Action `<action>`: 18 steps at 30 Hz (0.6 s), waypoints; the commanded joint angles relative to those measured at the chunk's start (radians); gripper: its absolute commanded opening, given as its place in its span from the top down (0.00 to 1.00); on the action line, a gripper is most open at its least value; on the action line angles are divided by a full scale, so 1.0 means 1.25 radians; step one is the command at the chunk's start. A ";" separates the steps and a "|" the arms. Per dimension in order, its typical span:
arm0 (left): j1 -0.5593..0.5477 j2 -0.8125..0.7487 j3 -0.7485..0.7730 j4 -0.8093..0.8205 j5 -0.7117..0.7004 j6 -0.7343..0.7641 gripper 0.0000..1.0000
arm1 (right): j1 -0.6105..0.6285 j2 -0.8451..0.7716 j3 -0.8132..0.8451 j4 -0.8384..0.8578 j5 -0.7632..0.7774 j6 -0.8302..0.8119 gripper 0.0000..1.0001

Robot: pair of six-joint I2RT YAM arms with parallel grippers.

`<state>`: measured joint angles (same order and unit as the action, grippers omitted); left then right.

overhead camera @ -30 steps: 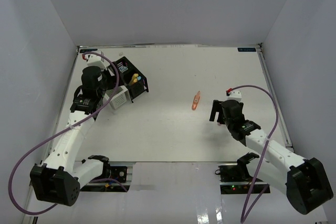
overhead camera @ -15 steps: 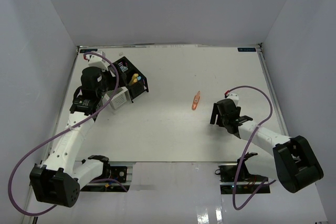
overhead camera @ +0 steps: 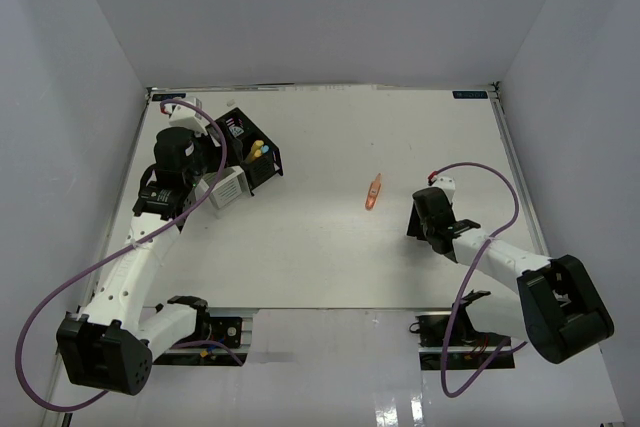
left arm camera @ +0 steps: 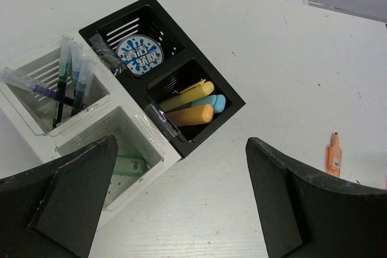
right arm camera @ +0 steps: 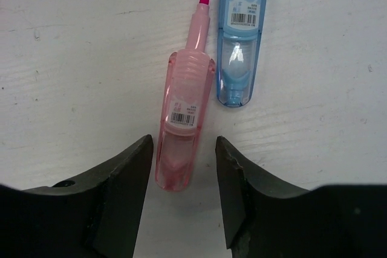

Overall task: Sort the stationery into containers
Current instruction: Pick up the pen from the center of the board.

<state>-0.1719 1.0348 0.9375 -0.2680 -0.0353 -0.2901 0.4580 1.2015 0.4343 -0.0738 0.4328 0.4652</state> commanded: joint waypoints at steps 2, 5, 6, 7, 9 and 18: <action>0.004 -0.015 -0.008 0.016 0.046 -0.007 0.02 | -0.001 -0.014 0.004 0.020 -0.057 -0.021 0.55; 0.004 -0.011 -0.009 0.019 0.083 -0.011 0.02 | -0.001 -0.041 -0.004 0.030 -0.082 -0.040 0.64; 0.004 -0.009 -0.008 0.020 0.088 -0.011 0.02 | 0.001 -0.050 -0.005 0.030 -0.090 -0.042 0.67; 0.005 -0.009 -0.009 0.022 0.093 -0.012 0.02 | 0.001 -0.053 -0.003 0.026 -0.092 -0.046 0.68; 0.004 -0.009 -0.010 0.023 0.104 -0.013 0.02 | 0.001 -0.062 0.002 0.019 -0.103 -0.053 0.72; 0.005 -0.011 -0.022 0.058 0.240 -0.037 0.02 | 0.005 -0.158 -0.009 0.081 -0.269 -0.170 0.81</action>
<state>-0.1719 1.0363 0.9237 -0.2420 0.1444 -0.3126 0.4587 1.0534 0.4271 -0.0517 0.2016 0.3298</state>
